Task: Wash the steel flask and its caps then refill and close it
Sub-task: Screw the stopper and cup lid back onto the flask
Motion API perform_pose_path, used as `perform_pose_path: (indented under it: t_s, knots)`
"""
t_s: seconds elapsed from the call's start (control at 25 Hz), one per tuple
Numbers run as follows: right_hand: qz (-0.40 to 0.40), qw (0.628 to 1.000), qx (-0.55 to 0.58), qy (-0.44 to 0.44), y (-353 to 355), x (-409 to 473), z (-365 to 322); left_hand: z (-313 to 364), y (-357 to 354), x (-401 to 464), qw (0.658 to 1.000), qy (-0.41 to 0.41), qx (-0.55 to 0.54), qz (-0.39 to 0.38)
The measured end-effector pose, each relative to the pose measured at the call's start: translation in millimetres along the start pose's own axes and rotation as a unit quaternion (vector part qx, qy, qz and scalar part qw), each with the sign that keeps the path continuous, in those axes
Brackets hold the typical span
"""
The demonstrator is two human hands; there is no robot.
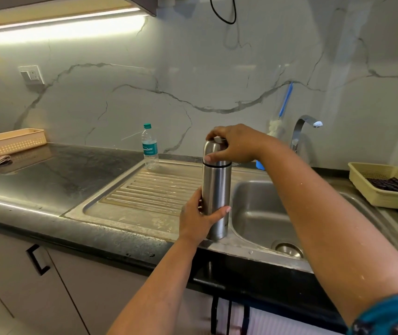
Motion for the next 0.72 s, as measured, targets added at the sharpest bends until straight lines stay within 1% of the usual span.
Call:
perform_pose_path:
  t_s: [0.16, 0.24, 0.32, 0.4, 0.44, 0.48, 0.52, 0.6, 0.64, 0.68, 0.72]
  knots:
    - [0.014, 0.991, -0.121, -0.063, -13.5, 14.8, -9.5, 0.5, -2.5, -0.2, 1.0, 0.001, 0.015, 0.004]
    - [0.011, 0.987, -0.151, -0.053, -16.4, 20.1, -12.0, 0.4, -3.7, -0.5, 1.0, 0.003, 0.016, -0.002]
    - [-0.047, 0.993, -0.108, -0.015, -18.3, 21.3, -11.4, 0.8, -3.3, -1.2, 1.0, 0.001, 0.013, -0.007]
    - [-0.14, 0.99, 0.022, 0.016, -16.9, 14.0, -7.9, -0.1, -3.2, -1.6, 1.0, 0.001, 0.005, -0.016]
    - [-0.173, 0.981, 0.09, 0.018, -14.1, 10.2, -5.9, -1.3, -3.3, -2.0, 1.0, 0.003, 0.001, -0.02]
    - [-0.187, 0.974, 0.126, 0.018, -10.6, 7.7, -3.6, -2.1, -3.2, -2.5, 1.0, 0.005, 0.0, -0.02]
    - [-0.176, 0.977, 0.116, 0.022, -7.3, 8.0, -0.7, -2.2, -3.0, -2.5, 1.0, 0.004, 0.001, -0.02]
    - [-0.101, 0.994, -0.008, 0.045, -5.8, 13.7, 1.8, -1.5, -2.6, -2.2, 1.0, 0.0, 0.002, -0.019]
    - [-0.054, 0.995, -0.062, 0.065, -6.2, 16.7, 0.3, -1.3, -2.4, -1.6, 1.0, -0.001, 0.001, -0.017]
    - [-0.012, 0.993, -0.085, 0.084, -7.2, 18.1, -2.0, -1.1, -2.7, -1.2, 1.0, -0.002, 0.0, -0.016]
    - [0.016, 0.992, -0.082, 0.098, -8.1, 17.9, -3.0, -0.8, -3.0, -1.1, 1.0, -0.003, 0.0, -0.015]
Point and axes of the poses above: each hand's wrist, its own x-axis towards the middle knuckle, its own y-axis out of the back of the hand, z = x × y, the point moved 7 cm from there along x, towards the middle knuckle
